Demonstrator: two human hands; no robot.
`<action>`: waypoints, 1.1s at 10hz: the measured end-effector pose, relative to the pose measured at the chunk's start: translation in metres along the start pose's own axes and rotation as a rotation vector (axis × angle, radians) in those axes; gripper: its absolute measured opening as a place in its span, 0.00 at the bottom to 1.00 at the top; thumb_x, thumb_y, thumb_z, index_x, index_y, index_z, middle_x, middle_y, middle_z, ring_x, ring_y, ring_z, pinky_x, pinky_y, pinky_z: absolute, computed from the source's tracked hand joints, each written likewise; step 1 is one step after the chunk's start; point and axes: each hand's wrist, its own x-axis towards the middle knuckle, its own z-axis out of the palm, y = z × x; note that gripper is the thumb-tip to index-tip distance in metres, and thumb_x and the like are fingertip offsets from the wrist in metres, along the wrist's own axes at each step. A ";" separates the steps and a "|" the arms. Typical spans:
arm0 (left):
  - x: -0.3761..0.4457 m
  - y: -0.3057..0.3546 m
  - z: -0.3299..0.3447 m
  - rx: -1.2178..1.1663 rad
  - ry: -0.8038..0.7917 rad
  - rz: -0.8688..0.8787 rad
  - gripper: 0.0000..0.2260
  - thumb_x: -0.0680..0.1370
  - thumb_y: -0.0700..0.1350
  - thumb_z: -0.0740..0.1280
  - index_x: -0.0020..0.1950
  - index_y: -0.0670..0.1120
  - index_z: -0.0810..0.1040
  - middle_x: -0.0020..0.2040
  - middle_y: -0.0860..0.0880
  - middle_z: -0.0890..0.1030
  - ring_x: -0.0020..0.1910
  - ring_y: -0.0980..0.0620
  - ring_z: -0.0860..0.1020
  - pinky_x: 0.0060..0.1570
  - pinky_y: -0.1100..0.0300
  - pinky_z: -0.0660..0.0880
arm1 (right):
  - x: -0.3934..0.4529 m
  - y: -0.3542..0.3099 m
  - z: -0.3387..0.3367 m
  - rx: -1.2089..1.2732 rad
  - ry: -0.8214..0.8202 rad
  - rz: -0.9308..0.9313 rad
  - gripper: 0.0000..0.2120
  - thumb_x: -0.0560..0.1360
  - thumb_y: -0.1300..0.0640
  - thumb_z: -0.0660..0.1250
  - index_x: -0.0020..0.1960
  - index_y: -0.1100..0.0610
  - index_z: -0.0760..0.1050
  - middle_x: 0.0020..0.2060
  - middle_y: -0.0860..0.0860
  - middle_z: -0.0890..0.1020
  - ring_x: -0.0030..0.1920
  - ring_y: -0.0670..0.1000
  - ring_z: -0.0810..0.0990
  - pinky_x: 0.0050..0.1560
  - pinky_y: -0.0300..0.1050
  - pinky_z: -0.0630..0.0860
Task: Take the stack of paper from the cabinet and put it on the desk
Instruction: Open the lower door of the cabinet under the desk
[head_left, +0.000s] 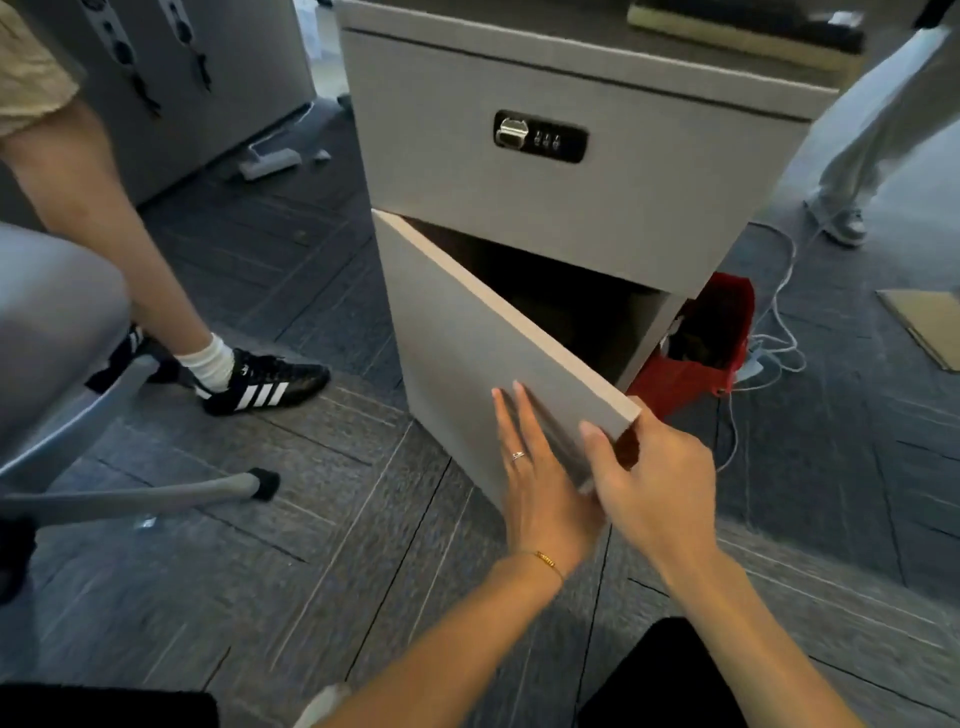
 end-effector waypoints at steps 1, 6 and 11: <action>-0.016 0.006 -0.010 0.012 0.119 -0.064 0.46 0.73 0.63 0.61 0.80 0.55 0.34 0.81 0.55 0.41 0.74 0.42 0.67 0.59 0.44 0.78 | -0.011 -0.009 -0.004 -0.030 -0.037 -0.206 0.20 0.78 0.44 0.59 0.45 0.57 0.83 0.27 0.49 0.80 0.24 0.50 0.76 0.24 0.42 0.68; -0.057 -0.046 -0.132 -0.161 0.566 -0.315 0.16 0.86 0.43 0.49 0.41 0.47 0.69 0.26 0.58 0.77 0.26 0.65 0.76 0.37 0.68 0.76 | -0.051 -0.138 0.071 0.242 -0.169 -0.641 0.26 0.73 0.33 0.65 0.30 0.54 0.71 0.21 0.51 0.78 0.22 0.56 0.78 0.23 0.43 0.66; -0.025 -0.093 -0.194 -0.183 0.870 -0.441 0.23 0.78 0.46 0.64 0.72 0.52 0.63 0.62 0.47 0.80 0.57 0.46 0.80 0.55 0.48 0.78 | -0.030 -0.165 0.137 0.591 -0.435 -0.397 0.15 0.83 0.52 0.57 0.47 0.55 0.81 0.40 0.49 0.85 0.41 0.53 0.83 0.43 0.54 0.78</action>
